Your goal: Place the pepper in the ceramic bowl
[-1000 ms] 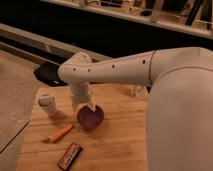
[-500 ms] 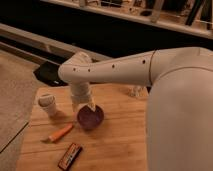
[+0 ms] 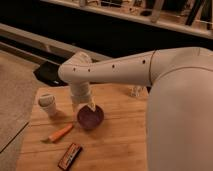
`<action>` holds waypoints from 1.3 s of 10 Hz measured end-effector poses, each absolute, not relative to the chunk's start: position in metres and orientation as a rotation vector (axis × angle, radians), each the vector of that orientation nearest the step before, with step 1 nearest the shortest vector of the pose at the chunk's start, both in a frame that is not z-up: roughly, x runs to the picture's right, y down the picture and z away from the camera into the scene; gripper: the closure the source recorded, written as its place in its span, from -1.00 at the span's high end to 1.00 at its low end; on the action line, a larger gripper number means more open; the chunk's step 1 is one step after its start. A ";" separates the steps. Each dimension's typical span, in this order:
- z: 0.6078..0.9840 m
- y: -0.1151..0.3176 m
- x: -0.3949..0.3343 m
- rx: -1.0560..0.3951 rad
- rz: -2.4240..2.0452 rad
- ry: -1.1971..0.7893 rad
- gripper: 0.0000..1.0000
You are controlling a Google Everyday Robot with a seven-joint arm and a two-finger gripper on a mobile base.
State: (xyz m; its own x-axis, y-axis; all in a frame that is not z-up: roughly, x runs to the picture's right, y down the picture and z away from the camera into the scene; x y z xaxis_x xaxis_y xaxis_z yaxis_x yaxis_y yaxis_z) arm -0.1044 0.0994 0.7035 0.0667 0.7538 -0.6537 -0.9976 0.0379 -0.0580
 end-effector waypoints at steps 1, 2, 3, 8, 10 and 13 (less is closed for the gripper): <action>0.704 0.099 -0.104 -0.587 1.441 0.522 0.30; 0.704 0.099 -0.104 -0.587 1.441 0.522 0.30; 0.704 0.099 -0.104 -0.587 1.441 0.522 0.30; 0.703 0.099 -0.105 -0.588 1.440 0.521 0.30; 0.702 0.099 -0.109 -0.594 1.423 0.515 0.30; 0.691 0.100 -0.126 -0.610 1.419 0.508 0.30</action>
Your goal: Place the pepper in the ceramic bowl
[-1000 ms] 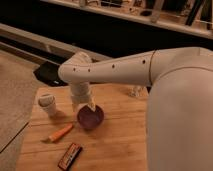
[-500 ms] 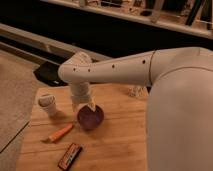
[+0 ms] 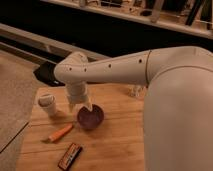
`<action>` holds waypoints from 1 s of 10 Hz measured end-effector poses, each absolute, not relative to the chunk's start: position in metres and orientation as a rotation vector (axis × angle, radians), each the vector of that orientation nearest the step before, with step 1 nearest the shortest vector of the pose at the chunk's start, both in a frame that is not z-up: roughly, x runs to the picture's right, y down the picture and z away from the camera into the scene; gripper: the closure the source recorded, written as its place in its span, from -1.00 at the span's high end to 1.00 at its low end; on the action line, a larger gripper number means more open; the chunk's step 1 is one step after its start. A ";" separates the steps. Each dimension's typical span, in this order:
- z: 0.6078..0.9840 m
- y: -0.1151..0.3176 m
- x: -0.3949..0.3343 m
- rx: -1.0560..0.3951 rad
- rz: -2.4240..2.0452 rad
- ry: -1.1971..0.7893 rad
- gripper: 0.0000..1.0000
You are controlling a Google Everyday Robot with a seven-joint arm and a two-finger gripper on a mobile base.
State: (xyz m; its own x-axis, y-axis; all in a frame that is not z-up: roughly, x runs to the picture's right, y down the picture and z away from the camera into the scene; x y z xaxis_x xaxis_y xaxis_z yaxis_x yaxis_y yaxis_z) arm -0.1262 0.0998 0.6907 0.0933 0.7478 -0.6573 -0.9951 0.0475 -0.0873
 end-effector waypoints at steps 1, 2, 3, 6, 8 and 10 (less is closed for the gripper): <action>0.682 0.100 -0.133 -0.615 1.431 0.509 0.30; 0.674 0.102 -0.144 -0.624 1.433 0.505 0.30; 0.667 0.104 -0.153 -0.633 1.429 0.501 0.30; 0.650 0.119 -0.184 -0.662 1.354 0.483 0.30; 0.645 0.131 -0.199 -0.696 1.235 0.449 0.30; 0.647 0.140 -0.206 -0.739 1.060 0.400 0.30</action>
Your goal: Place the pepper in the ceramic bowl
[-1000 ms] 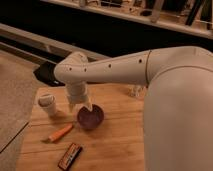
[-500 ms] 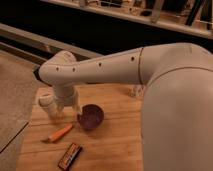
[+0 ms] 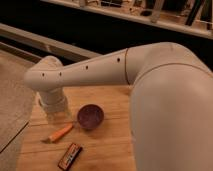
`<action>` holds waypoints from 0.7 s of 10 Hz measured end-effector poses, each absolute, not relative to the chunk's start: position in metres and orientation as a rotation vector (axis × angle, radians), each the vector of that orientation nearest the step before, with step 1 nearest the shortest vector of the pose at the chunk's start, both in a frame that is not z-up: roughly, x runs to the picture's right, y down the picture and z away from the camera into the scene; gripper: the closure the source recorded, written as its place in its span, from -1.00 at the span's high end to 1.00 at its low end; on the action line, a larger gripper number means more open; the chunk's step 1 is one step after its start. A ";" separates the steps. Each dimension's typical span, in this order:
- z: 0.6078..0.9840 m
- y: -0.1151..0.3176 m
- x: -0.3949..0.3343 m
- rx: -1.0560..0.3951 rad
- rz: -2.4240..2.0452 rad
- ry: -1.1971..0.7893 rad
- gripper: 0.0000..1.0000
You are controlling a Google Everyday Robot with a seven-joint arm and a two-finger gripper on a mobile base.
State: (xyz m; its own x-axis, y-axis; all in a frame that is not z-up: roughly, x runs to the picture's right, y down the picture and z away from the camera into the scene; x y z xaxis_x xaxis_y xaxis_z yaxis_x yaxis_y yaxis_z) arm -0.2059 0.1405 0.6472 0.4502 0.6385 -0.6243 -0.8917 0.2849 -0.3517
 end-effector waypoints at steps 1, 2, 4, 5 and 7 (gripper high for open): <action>0.652 0.143 -0.206 -0.762 0.967 0.372 0.30; 0.659 0.144 -0.206 -0.783 0.867 0.337 0.30; 0.678 0.143 -0.202 -0.806 0.673 0.272 0.30; 0.688 0.141 -0.199 -0.809 0.579 0.243 0.30; 0.704 0.135 -0.194 -0.789 0.385 0.186 0.30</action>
State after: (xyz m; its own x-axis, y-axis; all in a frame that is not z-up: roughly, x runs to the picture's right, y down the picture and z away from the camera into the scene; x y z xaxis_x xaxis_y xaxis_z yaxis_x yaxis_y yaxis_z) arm -0.1939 0.1353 0.7040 0.9145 0.2667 -0.3043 -0.4041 0.6397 -0.6539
